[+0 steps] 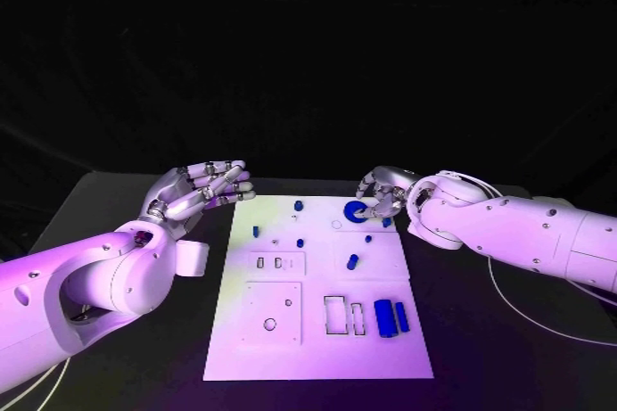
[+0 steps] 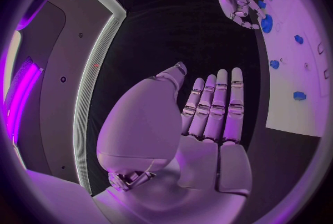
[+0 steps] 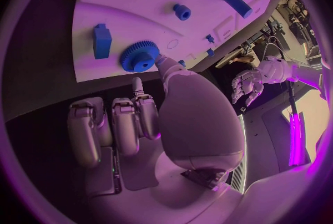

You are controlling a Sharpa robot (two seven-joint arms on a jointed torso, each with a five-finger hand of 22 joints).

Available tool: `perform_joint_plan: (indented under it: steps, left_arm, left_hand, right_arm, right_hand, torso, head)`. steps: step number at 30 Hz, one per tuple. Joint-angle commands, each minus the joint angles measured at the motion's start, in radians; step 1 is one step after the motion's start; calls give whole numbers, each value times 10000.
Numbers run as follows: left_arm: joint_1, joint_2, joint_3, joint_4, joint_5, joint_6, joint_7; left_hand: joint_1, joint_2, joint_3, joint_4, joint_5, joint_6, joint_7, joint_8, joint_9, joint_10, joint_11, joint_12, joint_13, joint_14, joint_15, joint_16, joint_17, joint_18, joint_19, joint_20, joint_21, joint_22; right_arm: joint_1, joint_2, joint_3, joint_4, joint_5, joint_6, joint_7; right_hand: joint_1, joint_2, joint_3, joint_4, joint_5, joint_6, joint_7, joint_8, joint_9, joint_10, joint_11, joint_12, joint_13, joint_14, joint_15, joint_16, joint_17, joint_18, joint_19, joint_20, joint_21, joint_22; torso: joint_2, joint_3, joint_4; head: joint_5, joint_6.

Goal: Assemble the parts on the task board

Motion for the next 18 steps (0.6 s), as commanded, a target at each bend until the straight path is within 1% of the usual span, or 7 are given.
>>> perform_joint_plan:
  steps: [1,5,6,13,18]
  left_arm:
    - [12,20,9,7,-37,185,69]
    - [12,21,9,4,-37,181,66]
    - [12,22,9,3,-37,180,65]
    - [12,21,9,-5,-37,173,62]
    - [12,15,9,-8,-37,170,57]
  left_hand:
    - [-73,-38,61,22,-46,18,322,-13,-3,50,22,-76,-2,13,16,-46,22,64,99,-3,12,-17]
    - [-91,-39,60,29,-47,11,332,-19,-6,42,29,-87,-4,13,20,-50,24,64,101,-3,11,-20]
    - [-91,-39,60,29,-47,11,332,-19,-6,42,29,-87,-4,13,20,-50,24,64,101,-3,11,-20]
    - [-91,-39,60,29,-47,11,332,-19,-6,42,29,-87,-4,13,20,-50,24,64,101,-3,11,-20]
    - [-104,-39,62,32,-46,4,338,-25,-9,35,35,-98,-6,12,23,-54,26,63,103,-3,9,-22]
  right_arm:
    - [-31,57,-5,-37,-190,261,-100]
    - [-48,104,-6,-66,-218,288,-114]
    - [-51,113,-6,-75,-224,302,-118]
    - [-74,171,-6,-164,-239,390,-130]
    - [-97,197,-6,-221,-228,464,-151]
  right_hand:
    - [109,18,-59,-20,-35,-66,-8,56,14,51,13,65,1337,986,74,45,2264,-65,1046,45,44,2630]
    - [132,32,-61,-15,-39,-58,-8,74,16,53,14,74,1347,994,77,56,2301,-65,1046,49,44,2630]
    - [132,32,-61,-15,-39,-58,-8,74,16,53,14,74,1347,994,77,56,2301,-65,1046,49,44,2630]
    - [158,65,-59,3,-28,-32,-9,111,22,67,15,102,1375,1003,81,70,2350,-65,1046,55,44,2630]
    - [193,115,-40,31,-21,36,-20,179,34,86,9,140,1414,1008,80,77,2372,-65,1046,60,44,2630]
  torso:
    - [2,-4,-8]
    - [-6,-14,9]
    - [-7,-16,4]
    - [1,-13,6]
    - [0,-3,-1]
  head:
    - [-26,-50]
    - [-31,-43]
    - [-22,-60]
    - [-3,-71]
    - [9,-67]
